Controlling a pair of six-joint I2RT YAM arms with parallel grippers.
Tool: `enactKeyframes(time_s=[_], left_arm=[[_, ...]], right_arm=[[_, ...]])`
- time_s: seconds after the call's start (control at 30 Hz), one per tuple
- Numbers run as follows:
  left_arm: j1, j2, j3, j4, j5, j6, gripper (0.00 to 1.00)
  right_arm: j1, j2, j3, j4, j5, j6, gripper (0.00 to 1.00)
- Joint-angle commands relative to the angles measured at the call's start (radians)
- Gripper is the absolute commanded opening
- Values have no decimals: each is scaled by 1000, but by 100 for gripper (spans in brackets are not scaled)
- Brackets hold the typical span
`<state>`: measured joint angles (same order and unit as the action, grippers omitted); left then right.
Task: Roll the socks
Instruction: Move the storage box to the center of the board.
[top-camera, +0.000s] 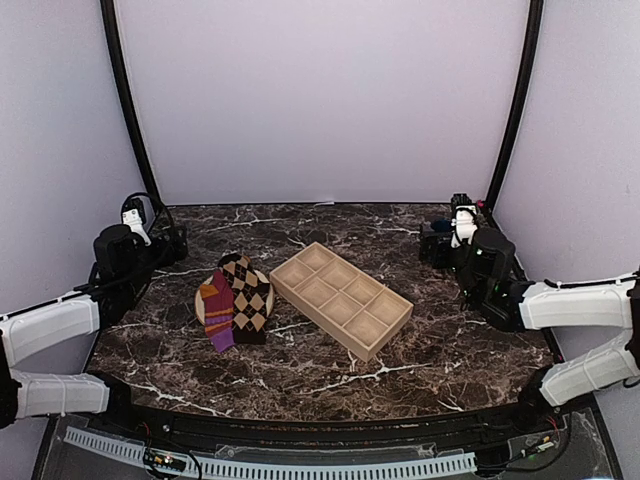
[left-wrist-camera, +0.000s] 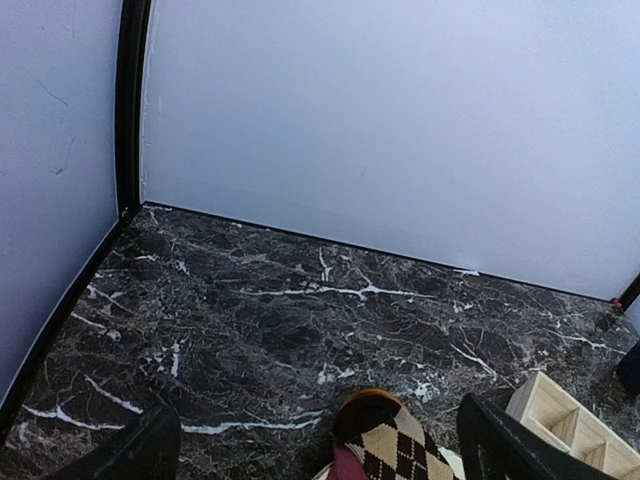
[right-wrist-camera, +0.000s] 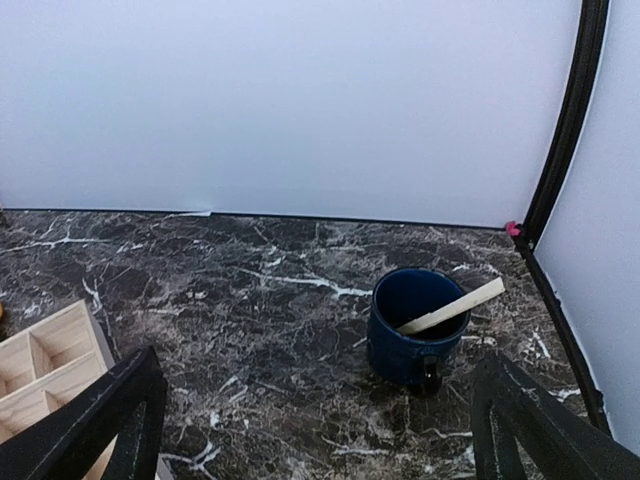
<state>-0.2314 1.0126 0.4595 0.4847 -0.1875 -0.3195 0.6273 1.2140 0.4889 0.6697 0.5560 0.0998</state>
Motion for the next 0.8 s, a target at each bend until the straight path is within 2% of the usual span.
enactKeyframes(time_s=[0.0,0.1,0.23,0.3,0.37,0.57,0.7,0.77], left_arm=[[-59,-21,38,-106,-95,17,99],[-97,4,69,-159,-118,10,99],[-157,45,113,-228,-156,-3,99],[-173,54,135,-268,-174,-23,99],[-175,65,164,-331,-185,-61,99],[-175,144,305,-595,-198,-194,95],[-175,161,312,-616,-191,-241,95],[-174,170,320,-614,-181,-245,95]], right_arm=[[54,78,106,110,214,-86,100],[52,150,166,137,51,-122,100],[53,222,302,6,-236,-134,88],[71,257,376,-85,-316,-126,79],[126,296,434,-158,-305,-174,76],[353,454,553,-288,-120,-366,74],[438,514,574,-294,-71,-363,73],[442,553,634,-392,-63,-307,73]])
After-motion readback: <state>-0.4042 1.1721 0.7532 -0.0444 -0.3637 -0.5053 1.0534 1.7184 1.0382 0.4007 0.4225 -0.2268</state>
